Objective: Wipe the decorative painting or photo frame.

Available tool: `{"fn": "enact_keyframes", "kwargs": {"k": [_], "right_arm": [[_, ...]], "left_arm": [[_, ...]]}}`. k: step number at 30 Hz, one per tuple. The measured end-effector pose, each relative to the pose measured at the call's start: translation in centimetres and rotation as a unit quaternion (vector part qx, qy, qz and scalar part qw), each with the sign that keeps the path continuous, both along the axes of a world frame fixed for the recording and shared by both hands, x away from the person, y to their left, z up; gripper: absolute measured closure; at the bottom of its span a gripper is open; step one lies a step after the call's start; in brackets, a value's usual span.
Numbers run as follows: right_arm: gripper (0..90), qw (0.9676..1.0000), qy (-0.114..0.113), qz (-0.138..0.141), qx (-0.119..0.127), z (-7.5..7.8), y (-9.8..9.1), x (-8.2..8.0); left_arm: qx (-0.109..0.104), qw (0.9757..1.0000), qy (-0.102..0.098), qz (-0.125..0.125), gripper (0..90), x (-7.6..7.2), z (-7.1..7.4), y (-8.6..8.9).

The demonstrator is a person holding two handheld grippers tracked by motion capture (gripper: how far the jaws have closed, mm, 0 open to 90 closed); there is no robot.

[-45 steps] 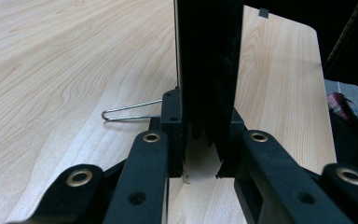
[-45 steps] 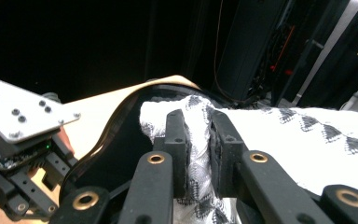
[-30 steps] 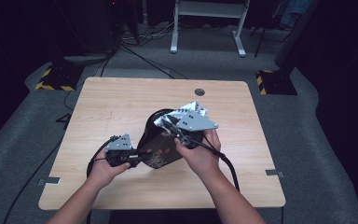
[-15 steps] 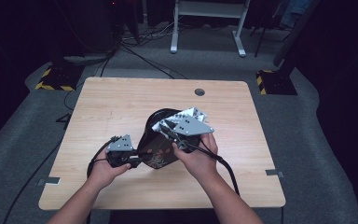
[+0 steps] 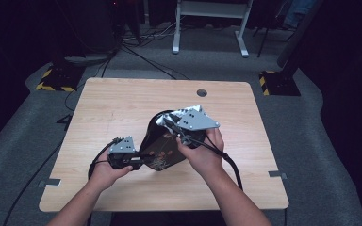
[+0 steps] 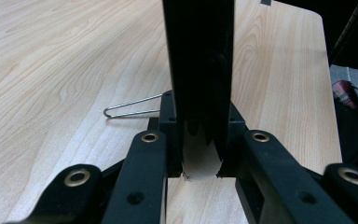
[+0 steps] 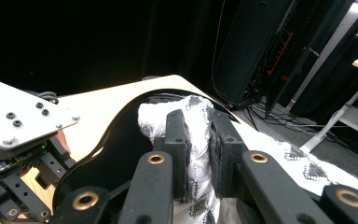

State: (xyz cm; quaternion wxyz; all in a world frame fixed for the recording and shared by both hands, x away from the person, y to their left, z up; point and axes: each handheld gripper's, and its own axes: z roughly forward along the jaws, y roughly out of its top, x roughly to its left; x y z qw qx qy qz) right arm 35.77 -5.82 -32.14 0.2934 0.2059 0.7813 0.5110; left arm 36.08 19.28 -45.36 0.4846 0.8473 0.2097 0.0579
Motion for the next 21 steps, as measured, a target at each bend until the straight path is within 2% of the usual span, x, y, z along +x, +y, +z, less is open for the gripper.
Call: {"fn": "enact_keyframes", "kwargs": {"k": [6,11,15,21], "right_arm": [[80.4,0.9998,0.02,0.001,-0.011,-2.2,-0.1,-0.1],[80.3,0.9994,0.031,0.001,-0.018,-3.2,-0.2,-0.1],[80.3,0.9994,0.03,0.0,-0.019,-2.7,-0.2,0.0],[80.3,0.9999,0.008,-0.005,-0.003,-0.3,-0.6,0.3]], "left_arm": [[0.006,1.0,0.002,0.002,77.4,-0.1,0.0,-0.2],[0.008,1.0,0.003,0.003,77.3,-0.1,0.0,-0.2],[0.012,0.9999,0.0,0.003,77.2,-0.2,0.0,-0.3],[0.015,0.9999,-0.002,-0.002,76.9,-0.3,0.0,-0.5]]}}
